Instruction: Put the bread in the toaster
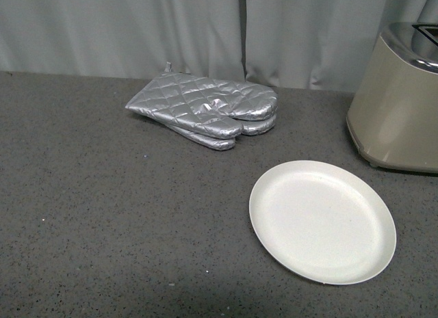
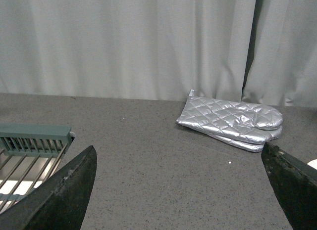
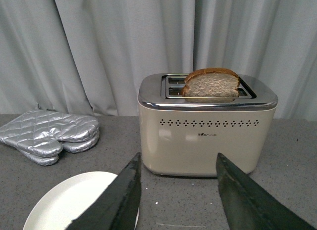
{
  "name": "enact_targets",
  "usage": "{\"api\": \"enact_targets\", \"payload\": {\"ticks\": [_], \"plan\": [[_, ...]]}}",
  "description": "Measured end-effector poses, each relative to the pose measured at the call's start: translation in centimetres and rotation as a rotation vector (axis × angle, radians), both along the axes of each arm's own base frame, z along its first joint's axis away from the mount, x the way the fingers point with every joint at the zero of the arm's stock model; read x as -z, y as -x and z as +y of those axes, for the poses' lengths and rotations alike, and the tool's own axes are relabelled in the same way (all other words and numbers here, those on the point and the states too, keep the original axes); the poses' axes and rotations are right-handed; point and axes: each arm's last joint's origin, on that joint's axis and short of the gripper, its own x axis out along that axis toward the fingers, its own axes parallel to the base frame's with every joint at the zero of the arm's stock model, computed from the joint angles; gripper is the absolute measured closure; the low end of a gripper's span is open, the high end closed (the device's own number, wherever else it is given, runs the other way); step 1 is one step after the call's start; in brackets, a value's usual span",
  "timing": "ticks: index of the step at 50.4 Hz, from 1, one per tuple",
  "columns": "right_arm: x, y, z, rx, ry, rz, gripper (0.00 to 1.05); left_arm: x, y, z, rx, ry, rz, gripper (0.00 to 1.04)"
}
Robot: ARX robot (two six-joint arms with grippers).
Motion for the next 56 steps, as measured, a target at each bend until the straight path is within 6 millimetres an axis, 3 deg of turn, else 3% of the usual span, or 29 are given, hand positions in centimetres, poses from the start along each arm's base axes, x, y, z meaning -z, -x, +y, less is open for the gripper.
{"api": "enact_targets", "payload": {"ticks": [12, 56], "plan": [[0.00, 0.00, 0.00, 0.001, 0.000, 0.000, 0.08, 0.00, 0.00, 0.00, 0.001, 0.000, 0.000, 0.07], [0.00, 0.00, 0.00, 0.001, 0.000, 0.000, 0.09, 0.00, 0.00, 0.00, 0.001, 0.000, 0.000, 0.07]]}}
